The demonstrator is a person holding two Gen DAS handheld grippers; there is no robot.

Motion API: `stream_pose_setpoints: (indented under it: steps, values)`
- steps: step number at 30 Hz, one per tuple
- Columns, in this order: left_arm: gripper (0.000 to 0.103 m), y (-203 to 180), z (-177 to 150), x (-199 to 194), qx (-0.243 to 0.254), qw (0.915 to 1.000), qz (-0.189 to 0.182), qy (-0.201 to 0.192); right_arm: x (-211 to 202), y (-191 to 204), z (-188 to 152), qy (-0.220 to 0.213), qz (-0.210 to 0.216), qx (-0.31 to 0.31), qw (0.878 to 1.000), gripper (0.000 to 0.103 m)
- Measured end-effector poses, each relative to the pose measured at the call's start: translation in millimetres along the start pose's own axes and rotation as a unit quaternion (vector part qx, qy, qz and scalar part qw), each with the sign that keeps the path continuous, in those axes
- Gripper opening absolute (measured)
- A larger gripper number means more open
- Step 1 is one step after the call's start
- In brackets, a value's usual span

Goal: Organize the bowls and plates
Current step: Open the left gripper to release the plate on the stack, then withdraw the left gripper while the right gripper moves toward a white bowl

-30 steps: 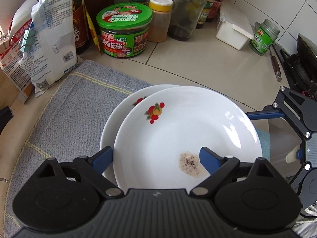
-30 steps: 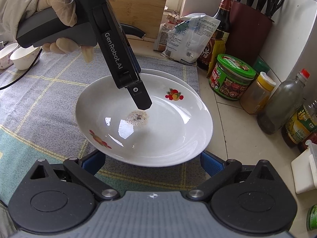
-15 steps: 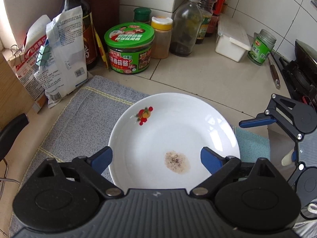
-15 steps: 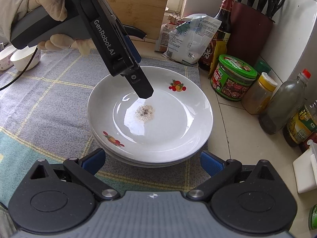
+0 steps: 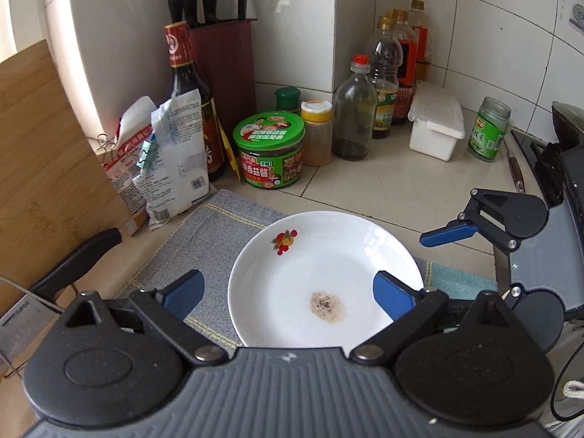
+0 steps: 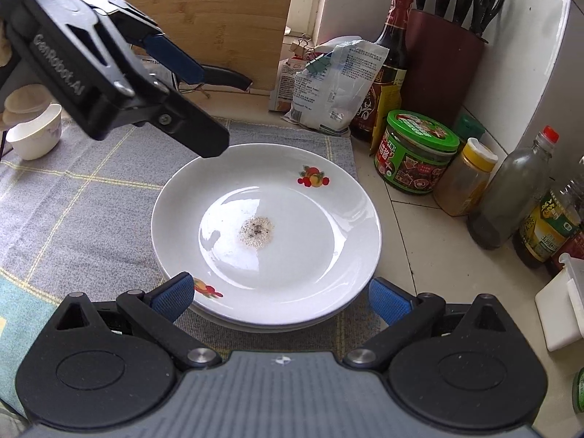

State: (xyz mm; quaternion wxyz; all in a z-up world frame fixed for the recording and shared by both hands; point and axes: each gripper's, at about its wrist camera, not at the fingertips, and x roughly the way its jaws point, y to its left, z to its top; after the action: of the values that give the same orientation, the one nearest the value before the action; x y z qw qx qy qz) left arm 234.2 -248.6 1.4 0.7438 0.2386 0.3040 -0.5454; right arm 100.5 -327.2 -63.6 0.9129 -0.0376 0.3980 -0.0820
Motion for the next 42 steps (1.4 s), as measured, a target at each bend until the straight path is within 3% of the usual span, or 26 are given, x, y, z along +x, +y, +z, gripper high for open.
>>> stream_pose_setpoints:
  steps: [7,13,18,30,42]
  values:
    - [0.101,-19,-26,-41,-0.052,0.9965,0.051,-0.041,1,4,8,-0.015,0.018,0.004,1.0,0.103]
    - [0.101,-25,-55,-70,-0.12,0.9857,0.106,-0.053,3,20,15,-0.024,0.053,-0.006,0.998,0.103]
    - [0.101,-27,-84,-92,-0.143,0.9769,0.149,-0.057,0,46,21,-0.034,0.07,-0.027,0.997,0.103]
    - [0.101,-20,-172,-161,-0.163,0.97,0.172,-0.052,-6,148,21,-0.017,0.111,-0.077,0.991,0.103]
    - [0.101,11,-273,-228,-0.178,0.959,0.22,-0.01,-5,261,9,0.003,0.154,-0.149,0.977,0.103]
